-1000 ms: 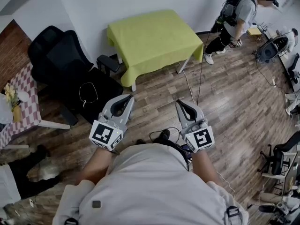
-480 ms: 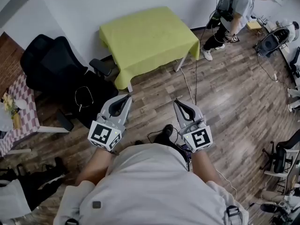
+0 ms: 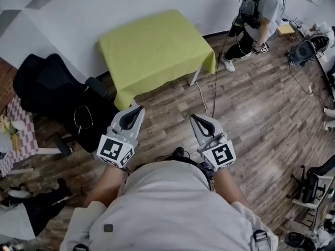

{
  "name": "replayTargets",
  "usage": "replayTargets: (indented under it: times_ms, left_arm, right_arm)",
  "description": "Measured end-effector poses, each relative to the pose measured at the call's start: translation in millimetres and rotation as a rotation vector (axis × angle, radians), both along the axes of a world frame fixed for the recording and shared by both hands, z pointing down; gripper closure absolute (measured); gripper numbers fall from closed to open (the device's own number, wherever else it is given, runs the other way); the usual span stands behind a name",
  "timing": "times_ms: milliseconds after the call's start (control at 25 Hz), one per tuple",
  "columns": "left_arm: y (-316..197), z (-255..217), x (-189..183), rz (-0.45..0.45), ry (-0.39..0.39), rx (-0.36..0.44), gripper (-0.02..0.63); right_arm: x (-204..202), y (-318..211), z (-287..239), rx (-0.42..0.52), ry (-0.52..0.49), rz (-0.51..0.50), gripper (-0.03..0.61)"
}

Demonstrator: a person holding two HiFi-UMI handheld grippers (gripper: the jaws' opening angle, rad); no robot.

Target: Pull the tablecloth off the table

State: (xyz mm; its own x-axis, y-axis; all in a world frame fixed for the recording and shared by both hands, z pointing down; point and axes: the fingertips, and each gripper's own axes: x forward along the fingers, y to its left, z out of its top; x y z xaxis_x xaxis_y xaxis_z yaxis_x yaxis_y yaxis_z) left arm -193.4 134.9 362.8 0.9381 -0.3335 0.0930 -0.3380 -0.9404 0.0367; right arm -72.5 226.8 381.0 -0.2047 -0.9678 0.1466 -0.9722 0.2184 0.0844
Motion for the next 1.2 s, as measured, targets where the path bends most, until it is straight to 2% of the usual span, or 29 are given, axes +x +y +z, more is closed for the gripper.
replayTargets:
  times_ms: [120,240,440,600,880,1040,1200]
  left_arm:
    - [-5.8,-3.4,39.7,-0.018,0.012,-0.017,0.611]
    - [-7.8,-7.5,72.7,-0.025,0.001,0.0,0.611]
    - [-19.9,-1.0,100.7,-0.021,-0.028,-0.007,0.611]
    - [-46.6,3.3,110.3,-0.026,-0.03,-0.015,0.611]
    - [-125.5,21.7,117.0,-0.022,-0.017,-0.057,0.611]
    - [-178.9,23.5,111.5,0.003,-0.019,-0.043,0.611]
    - [-231.9,24.1,100.1,0.011,-0.008,-0.076,0.611]
  right_arm:
    - [37.0,-0.6,2.5,-0.012,-0.009,-0.031,0.568]
    - [73.6,-2.1,0.9,-0.013,-0.023,-0.046,0.568]
    - [106.2,-18.2,4.1,-0.016,-0.041,-0.056,0.568]
    - [116.5,-45.7,11.2,-0.034,-0.051,-0.06,0.568]
    - [121.1,-121.2,17.9,-0.059,-0.037,-0.051,0.568]
    - [120.2,-176.3,14.1,-0.06,-0.018,-0.025,0.568]
    - [112.7,-225.3,6.4,-0.069,-0.002,0.005,0.568]
